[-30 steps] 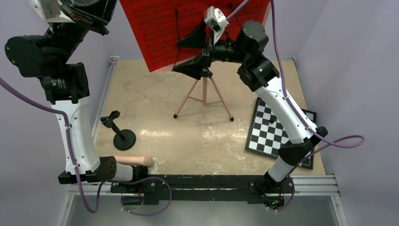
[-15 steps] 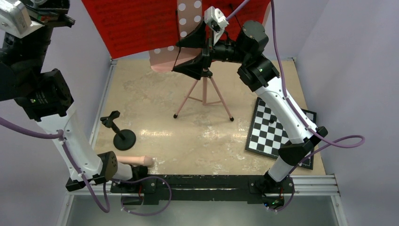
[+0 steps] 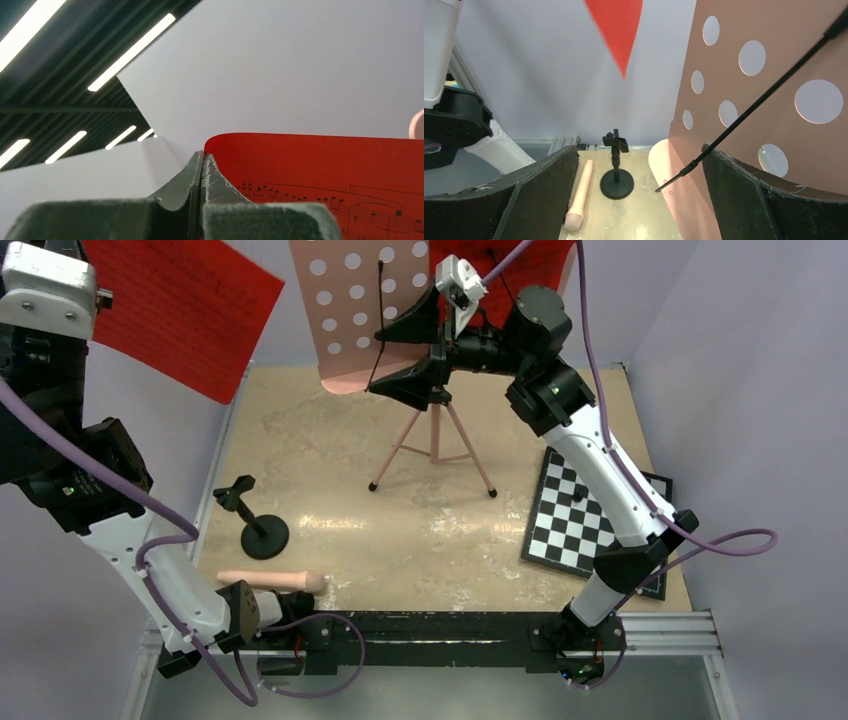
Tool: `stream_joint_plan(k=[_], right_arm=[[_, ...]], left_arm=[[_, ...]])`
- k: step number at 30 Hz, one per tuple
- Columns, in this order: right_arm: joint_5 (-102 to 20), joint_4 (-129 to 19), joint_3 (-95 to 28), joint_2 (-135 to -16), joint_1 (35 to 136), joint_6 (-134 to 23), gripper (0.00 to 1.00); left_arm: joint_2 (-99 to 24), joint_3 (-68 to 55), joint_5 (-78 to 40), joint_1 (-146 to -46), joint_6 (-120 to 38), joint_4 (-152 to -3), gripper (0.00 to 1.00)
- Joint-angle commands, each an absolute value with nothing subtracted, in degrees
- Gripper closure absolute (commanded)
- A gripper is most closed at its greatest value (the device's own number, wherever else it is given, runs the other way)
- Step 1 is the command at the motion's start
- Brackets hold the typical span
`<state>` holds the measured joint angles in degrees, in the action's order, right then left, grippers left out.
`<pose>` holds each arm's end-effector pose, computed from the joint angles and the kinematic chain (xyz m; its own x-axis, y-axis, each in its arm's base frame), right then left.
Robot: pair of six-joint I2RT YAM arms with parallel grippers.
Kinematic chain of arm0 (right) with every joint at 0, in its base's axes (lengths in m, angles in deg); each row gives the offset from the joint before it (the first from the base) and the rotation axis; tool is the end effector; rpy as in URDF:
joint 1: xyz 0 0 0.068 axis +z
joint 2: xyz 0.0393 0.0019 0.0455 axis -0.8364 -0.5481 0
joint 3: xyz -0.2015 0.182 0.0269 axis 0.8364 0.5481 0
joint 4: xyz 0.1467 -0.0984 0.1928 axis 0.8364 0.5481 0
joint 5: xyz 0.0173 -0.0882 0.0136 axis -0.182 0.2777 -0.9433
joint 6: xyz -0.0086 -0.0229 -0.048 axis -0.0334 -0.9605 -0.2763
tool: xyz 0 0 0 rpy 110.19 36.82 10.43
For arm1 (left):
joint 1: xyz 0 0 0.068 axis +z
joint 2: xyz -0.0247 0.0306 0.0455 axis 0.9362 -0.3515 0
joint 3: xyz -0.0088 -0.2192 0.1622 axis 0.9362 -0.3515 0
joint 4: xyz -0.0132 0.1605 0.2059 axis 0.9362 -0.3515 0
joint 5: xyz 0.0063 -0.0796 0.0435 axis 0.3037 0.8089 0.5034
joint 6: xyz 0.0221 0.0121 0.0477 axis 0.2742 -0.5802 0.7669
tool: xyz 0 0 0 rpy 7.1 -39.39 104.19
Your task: Pack up the instrument practice props
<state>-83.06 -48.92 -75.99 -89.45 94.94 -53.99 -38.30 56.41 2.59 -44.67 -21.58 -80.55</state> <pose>0.2513 0.2319 0.5529 0.0714 0.1783 -0.9814 -0.9972 0.0349 -0.0662 0.0867 0.0203 0.6996 0.7433 0.4786 -0.4673 -0.2286 0.8383 0.4949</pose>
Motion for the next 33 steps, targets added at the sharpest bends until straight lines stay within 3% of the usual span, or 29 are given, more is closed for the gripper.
stream_joint_plan(k=[1,11,27,33], right_arm=[[-82.56,-48.27,-74.00,-84.04,94.78,-56.88,0.01],[-74.13,-47.13,-62.87,-76.66,93.00,-65.18,0.01],[-77.73,-43.67,-50.27,-66.20,91.88,-70.94,0.01],[-75.84,-41.07,-44.57,-61.08,91.92,-75.73,0.01]], left_arm=[[-37.74,48.30,6.57,-44.02,-19.82,-85.56,1.00],[-37.59,36.23,16.69,-44.11,-21.69,-95.36,1.00],[-39.78,24.59,19.66,-45.18,-34.04,-89.36,1.00],[-36.95,11.80,20.61,-46.04,-32.27,-87.67,1.00]])
